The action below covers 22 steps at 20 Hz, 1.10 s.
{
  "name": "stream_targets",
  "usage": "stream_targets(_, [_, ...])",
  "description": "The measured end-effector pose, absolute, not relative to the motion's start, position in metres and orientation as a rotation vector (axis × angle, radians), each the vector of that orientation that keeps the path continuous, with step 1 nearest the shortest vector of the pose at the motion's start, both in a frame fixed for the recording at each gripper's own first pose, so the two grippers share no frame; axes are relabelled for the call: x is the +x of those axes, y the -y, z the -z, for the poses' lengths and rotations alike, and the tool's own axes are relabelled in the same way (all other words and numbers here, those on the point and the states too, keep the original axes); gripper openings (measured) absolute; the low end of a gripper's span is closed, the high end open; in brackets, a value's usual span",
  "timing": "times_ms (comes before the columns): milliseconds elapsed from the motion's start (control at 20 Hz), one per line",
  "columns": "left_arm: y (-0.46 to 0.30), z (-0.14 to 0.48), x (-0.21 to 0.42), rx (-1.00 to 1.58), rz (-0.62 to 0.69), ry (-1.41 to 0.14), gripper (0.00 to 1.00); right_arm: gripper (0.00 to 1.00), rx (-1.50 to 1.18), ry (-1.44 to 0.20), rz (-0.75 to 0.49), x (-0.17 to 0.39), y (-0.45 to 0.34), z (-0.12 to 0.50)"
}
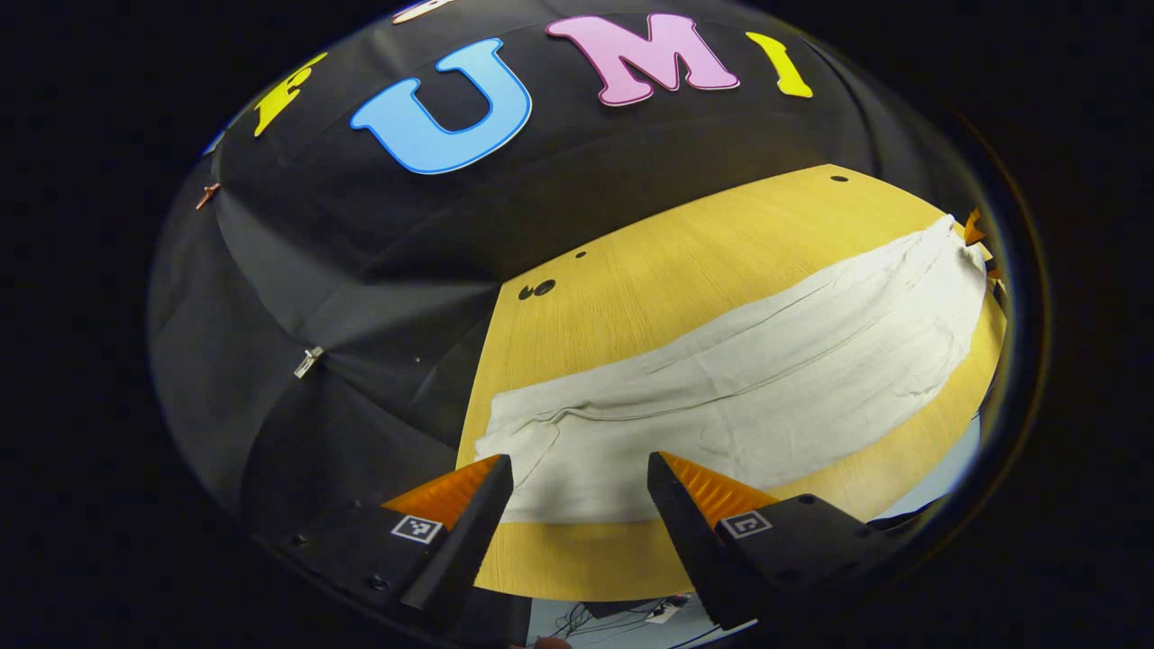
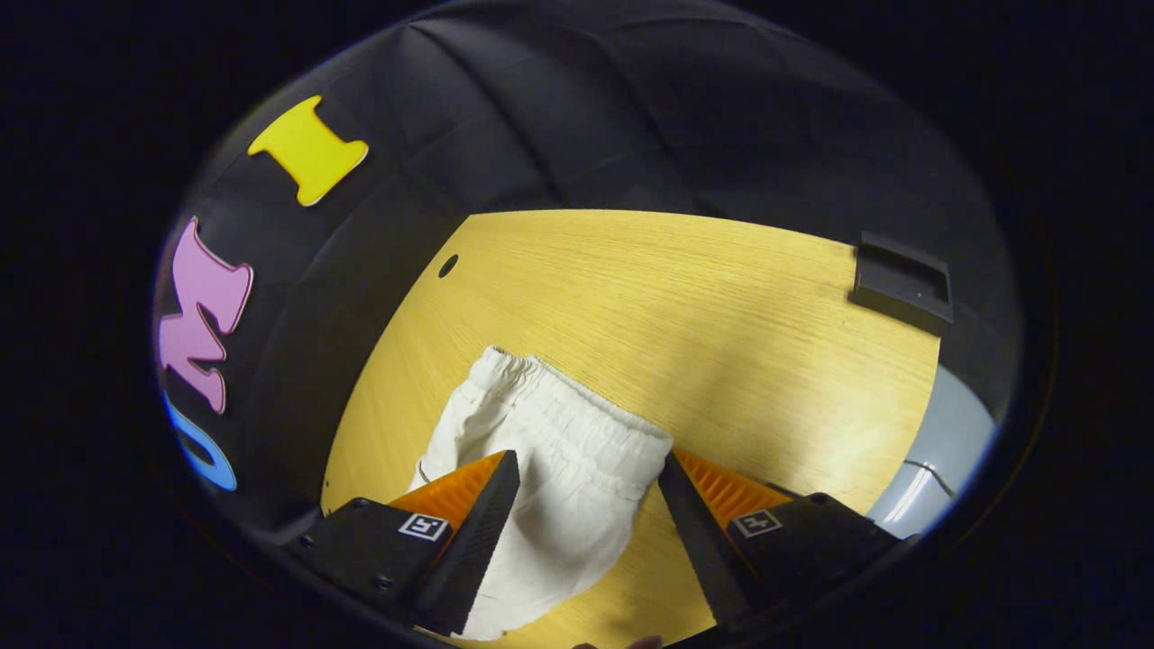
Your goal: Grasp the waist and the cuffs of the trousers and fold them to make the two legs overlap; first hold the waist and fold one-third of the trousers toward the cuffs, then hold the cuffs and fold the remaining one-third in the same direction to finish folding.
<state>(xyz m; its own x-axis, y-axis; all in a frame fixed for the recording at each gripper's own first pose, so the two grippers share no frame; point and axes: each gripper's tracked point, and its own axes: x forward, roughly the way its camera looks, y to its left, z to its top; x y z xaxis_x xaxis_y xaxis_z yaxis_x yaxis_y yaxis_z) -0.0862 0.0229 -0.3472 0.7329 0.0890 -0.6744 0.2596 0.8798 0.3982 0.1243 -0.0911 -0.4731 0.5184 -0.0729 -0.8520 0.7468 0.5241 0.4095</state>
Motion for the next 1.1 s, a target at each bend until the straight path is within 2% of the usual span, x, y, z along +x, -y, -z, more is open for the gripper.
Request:
stream_targets(100, [-0.016, 0.349, -0.090, 0.496, 0.091, -0.763, 0.96, 0.95, 0.900, -0.901, 0.620, 0.126, 0.096, 0.482])
stream_targets(200, [-0.008, 0.351, -0.093, 0.493, 0.080, -0.776, 0.96, 0.76, 0.857, -0.940, 0.636, 0.121, 0.098, 0.488])
stream_targets(250, [-0.007, 0.352, -0.094, 0.491, 0.071, -0.781, 0.96, 0.52, 0.840, -0.958, 0.638, 0.121, 0.099, 0.488])
stream_targets(300, [-0.004, 0.352, -0.095, 0.486, 0.063, -0.788, 0.96, 0.55, 0.828, -0.974, 0.636, 0.121, 0.099, 0.490])
stream_targets(350, [-0.002, 0.354, -0.096, 0.475, 0.051, -0.796, 0.96, 0.53, 0.836, -0.976, 0.631, 0.121, 0.099, 0.492])
stream_targets(400, [0.000, 0.356, -0.098, 0.463, 0.042, -0.803, 0.96, 0.35, 0.868, -0.959, 0.634, 0.126, 0.098, 0.493])
stream_targets(450, [0.000, 0.358, -0.100, 0.443, 0.034, -0.812, 0.96, 0.31, 0.911, -0.941, 0.638, 0.127, 0.096, 0.490])
stream_targets(500, [0.001, 0.364, -0.103, 0.412, 0.032, -0.827, 0.96, 0.22, 0.937, -0.932, 0.639, 0.126, 0.096, 0.495])
stream_targets(550, [0.003, 0.369, -0.108, 0.365, 0.033, -0.847, 0.96, 0.17, 0.943, -0.921, 0.631, 0.128, 0.096, 0.494])
stream_targets(650, [0.001, 0.373, -0.119, 0.262, 0.019, -0.876, 0.96, 0.12, 0.940, -0.869, 0.599, 0.133, 0.096, 0.487])
stream_targets(800, [-0.021, 0.391, -0.131, 0.083, -0.036, -0.918, 0.97, 0.12, 0.962, -0.737, 0.557, 0.141, 0.092, 0.460])
stream_targets(1100, [-0.074, 0.425, -0.117, -0.371, -0.160, -0.951, 0.99, 0.12, 0.832, -0.598, 0.475, 0.148, 0.066, 0.400])
